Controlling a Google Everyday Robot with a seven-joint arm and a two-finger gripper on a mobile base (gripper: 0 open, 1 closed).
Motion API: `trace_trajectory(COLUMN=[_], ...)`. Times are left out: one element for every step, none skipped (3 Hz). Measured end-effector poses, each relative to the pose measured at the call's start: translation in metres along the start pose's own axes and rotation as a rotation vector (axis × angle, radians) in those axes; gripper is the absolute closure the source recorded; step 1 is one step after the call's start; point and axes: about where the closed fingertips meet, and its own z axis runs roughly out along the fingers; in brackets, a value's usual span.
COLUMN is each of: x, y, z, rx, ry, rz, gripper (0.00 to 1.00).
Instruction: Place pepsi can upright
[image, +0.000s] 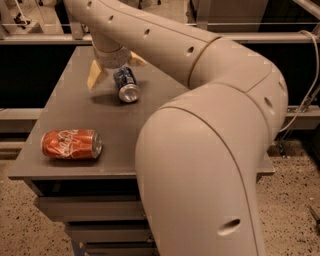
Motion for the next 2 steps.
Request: trace_trajectory(x=[0.0011,0.0007], y=[-0.0031,-0.0056], z=[0.0045,0.0017], rx=[0.057,0.09], ry=[0.016,-0.004], rz=[0.024,0.035], gripper=[0.19,0.41])
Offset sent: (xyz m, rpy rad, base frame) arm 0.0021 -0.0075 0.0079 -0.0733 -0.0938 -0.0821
